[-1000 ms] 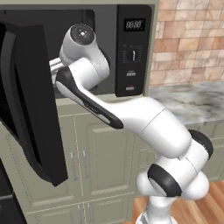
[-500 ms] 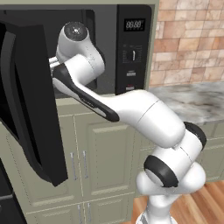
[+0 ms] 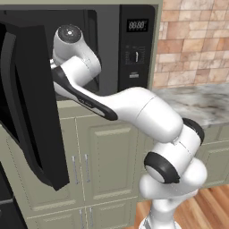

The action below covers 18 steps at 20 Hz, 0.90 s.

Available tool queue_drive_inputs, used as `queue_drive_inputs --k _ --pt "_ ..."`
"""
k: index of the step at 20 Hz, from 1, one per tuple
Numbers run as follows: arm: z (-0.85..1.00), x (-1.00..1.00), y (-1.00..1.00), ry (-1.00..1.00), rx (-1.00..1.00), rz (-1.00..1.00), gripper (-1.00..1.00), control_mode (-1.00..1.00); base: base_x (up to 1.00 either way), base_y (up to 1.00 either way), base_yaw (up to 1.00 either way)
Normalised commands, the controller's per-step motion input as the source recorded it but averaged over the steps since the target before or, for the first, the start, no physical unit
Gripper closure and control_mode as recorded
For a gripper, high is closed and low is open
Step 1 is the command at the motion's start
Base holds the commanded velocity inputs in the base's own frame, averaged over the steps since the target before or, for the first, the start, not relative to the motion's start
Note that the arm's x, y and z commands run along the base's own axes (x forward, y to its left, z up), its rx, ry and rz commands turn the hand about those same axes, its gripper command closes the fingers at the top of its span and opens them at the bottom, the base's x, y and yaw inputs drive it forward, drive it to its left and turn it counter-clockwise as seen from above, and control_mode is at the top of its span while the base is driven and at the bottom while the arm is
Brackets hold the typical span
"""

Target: Pick the chicken drumstick from the counter and place it in the microwave. Then turn on the microwave.

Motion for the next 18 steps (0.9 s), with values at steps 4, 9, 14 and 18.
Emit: queue_drive_inputs --k 4,9,14,18 --pt "-0.02 0.22 0.02 0.00 0.00 -0.05 1.00 -1.00 0.00 0.00 0.00" --pt "-0.08 0.18 0.04 0.03 0.01 -0.03 1.00 -1.00 0.00 0.00 0.00" --pt "-0.08 0.17 0.04 0.06 0.03 -0.02 1.00 -1.00 0.00 0.00 0.00" --pt "-0.07 0.14 0.09 0.00 0.00 -0.03 1.00 -1.00 0.00 0.00 0.00"
